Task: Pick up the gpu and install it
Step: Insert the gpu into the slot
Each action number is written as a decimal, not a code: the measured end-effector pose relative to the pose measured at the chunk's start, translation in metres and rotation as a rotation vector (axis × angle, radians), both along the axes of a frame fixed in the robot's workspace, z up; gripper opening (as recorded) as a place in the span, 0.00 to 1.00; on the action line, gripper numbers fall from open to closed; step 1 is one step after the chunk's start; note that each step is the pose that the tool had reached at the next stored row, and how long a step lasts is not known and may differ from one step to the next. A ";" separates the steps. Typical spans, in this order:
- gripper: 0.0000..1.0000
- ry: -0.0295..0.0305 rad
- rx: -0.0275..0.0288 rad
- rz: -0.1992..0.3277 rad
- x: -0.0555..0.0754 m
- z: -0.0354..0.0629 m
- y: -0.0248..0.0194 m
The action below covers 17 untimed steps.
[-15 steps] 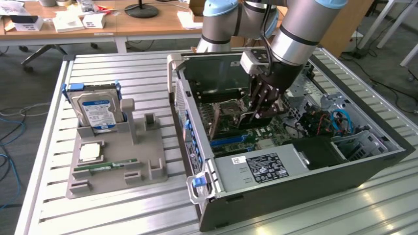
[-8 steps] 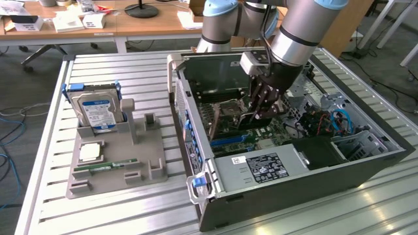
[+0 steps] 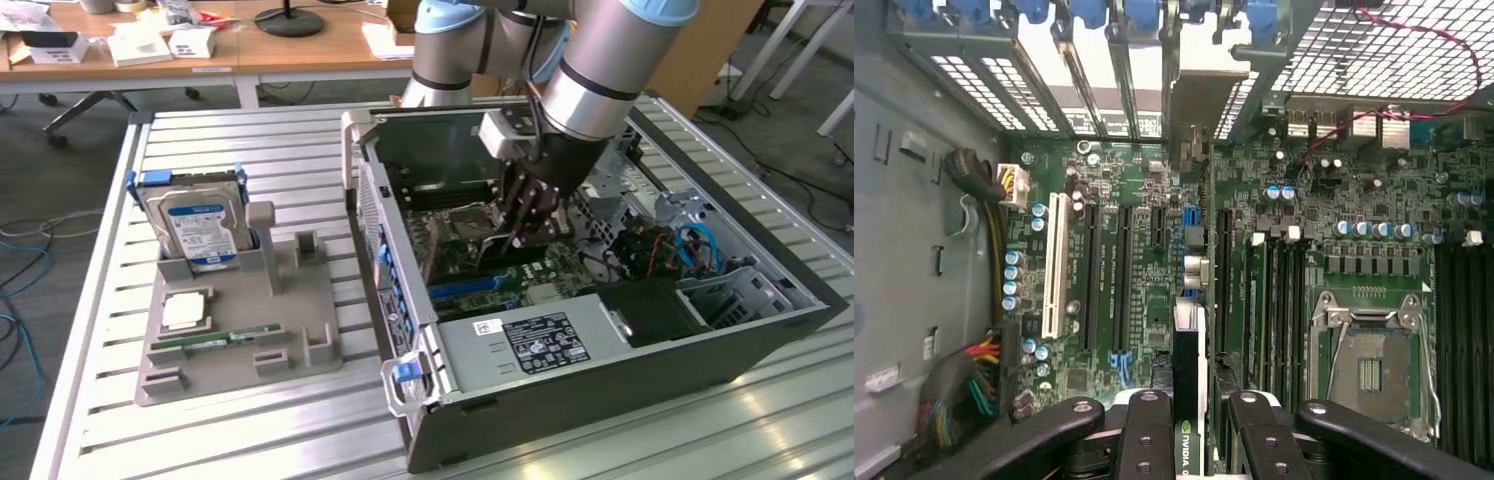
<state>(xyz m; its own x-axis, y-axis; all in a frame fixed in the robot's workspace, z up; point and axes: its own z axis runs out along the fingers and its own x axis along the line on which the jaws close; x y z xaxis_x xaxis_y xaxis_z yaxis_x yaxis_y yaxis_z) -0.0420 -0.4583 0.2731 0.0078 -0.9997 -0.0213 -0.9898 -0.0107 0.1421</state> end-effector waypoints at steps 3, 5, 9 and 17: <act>0.26 -0.0009 0.0001 0.000 -0.002 -0.0049 0.0000; 0.26 -0.0014 0.0001 0.000 -0.003 -0.0076 0.0000; 0.26 -0.0015 -0.0001 0.000 -0.003 -0.0077 0.0000; 0.26 -0.0042 0.0000 0.000 -0.008 -0.0082 0.0000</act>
<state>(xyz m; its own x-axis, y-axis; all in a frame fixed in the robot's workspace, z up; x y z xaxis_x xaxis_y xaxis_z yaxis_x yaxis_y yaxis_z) -0.0503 -0.4583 0.2649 0.0081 -0.9997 -0.0213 -0.9904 -0.0109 0.1379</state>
